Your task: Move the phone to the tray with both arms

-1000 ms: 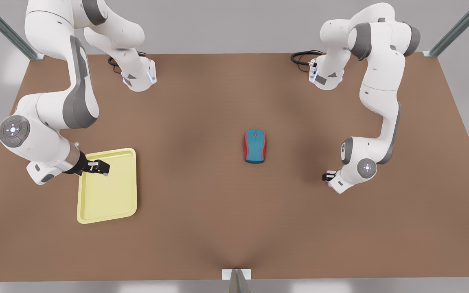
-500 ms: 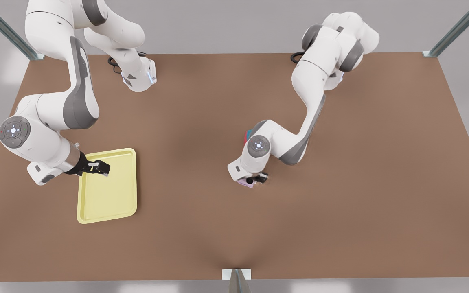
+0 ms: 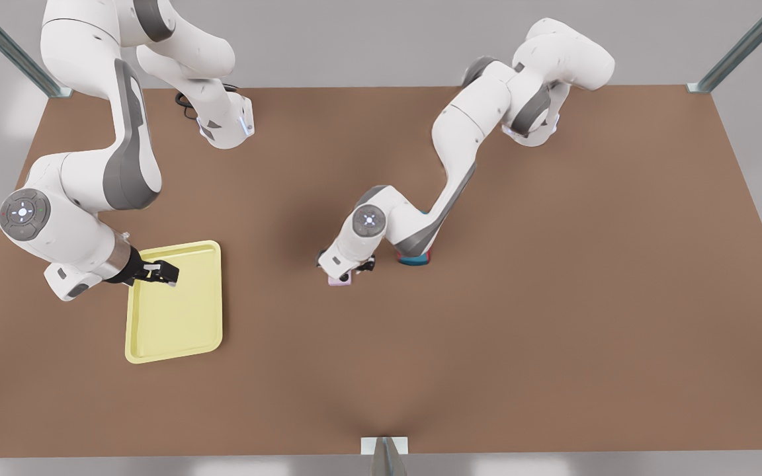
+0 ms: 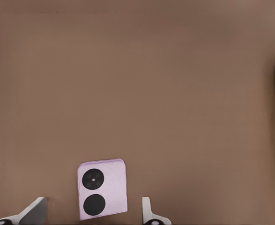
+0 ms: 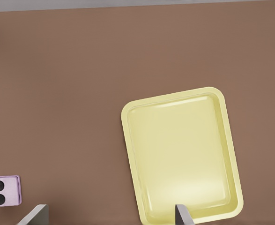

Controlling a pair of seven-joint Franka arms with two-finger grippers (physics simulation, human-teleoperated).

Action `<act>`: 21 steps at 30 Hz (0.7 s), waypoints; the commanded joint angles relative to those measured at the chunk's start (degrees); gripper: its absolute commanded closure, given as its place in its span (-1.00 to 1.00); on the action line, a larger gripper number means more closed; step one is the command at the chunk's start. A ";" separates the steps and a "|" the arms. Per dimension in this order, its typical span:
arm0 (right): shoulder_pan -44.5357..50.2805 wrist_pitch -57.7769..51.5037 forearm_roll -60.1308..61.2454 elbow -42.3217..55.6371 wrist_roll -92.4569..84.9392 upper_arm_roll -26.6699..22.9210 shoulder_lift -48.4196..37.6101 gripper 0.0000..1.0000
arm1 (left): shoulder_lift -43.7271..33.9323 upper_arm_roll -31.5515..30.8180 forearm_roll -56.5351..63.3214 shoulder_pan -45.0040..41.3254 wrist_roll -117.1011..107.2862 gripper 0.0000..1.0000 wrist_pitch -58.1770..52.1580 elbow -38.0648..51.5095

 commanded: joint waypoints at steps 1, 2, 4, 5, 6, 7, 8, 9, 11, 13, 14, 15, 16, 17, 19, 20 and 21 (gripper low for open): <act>0.02 0.01 0.03 0.03 -0.02 0.01 -0.07 -1.00 | -8.20 0.34 0.19 9.16 -0.36 -1.00 -24.81 -0.05; 0.02 -0.08 0.03 0.03 -0.02 0.01 -0.07 -1.00 | -12.86 0.34 2.38 17.16 9.39 -1.00 -33.43 -0.05; 0.01 -0.08 0.03 0.03 0.07 0.01 -0.07 -1.00 | -19.28 0.43 9.67 23.76 26.55 -1.00 -48.47 -0.05; 0.02 -0.08 0.12 0.03 1.03 0.01 -0.07 -1.00 | -19.72 0.34 11.43 24.90 28.47 -1.00 -50.13 -0.05; 1.42 0.01 0.38 0.12 0.78 0.18 0.11 -1.00 | -25.94 0.34 11.96 27.63 38.04 -1.00 -48.22 -8.54; 6.34 -0.08 -0.76 0.82 1.13 0.89 1.16 -1.00 | -40.62 0.34 13.02 29.04 45.97 -1.00 -30.91 -31.92; 9.94 0.18 -2.17 0.99 6.56 0.98 2.39 -1.00 | -43.28 0.43 13.20 28.95 44.66 -1.00 -29.92 -36.35; 14.33 4.13 -2.34 1.00 13.34 1.15 3.88 -1.00 | -42.49 0.69 13.11 29.04 44.83 -1.00 -35.72 -34.86; 19.96 8.09 -2.17 3.54 23.01 1.15 8.72 -1.00 | -40.39 0.78 10.57 29.04 44.48 -1.00 -36.43 -32.49; 21.46 12.57 -2.08 4.07 23.36 1.15 11.36 -1.00 | -39.32 0.43 7.83 29.04 44.57 -1.00 -38.54 -24.83; 22.60 14.25 -1.99 4.07 23.19 1.15 12.58 -1.00 | -39.41 0.34 7.57 29.04 44.57 -1.00 -38.54 -24.75; 22.60 14.95 -2.34 3.90 23.01 1.24 13.64 -1.00 | -39.59 0.16 7.39 29.04 44.66 -1.00 -38.54 -24.75; 22.78 14.95 -2.52 3.63 23.01 1.15 13.73 -1.00 | -39.23 0.07 7.57 29.04 44.83 -1.00 -37.93 -24.75; 22.87 14.25 -3.30 3.19 22.49 1.15 14.26 -1.00 | -39.15 -0.10 7.48 29.04 44.74 -1.00 -37.93 -24.75; 24.36 13.81 -3.92 3.02 24.50 3.17 16.36 -1.00 | -38.27 -0.10 7.13 29.04 44.92 -1.00 -37.75 -24.75; 25.06 14.24 -3.92 3.19 33.10 4.39 17.94 -1.00 | -38.00 0.07 7.13 29.04 44.83 -1.00 -37.75 -24.75; 25.06 14.77 -4.01 3.19 40.04 6.59 19.44 -1.00 | -38.00 -0.10 7.13 28.95 44.83 -1.00 -37.75 -24.75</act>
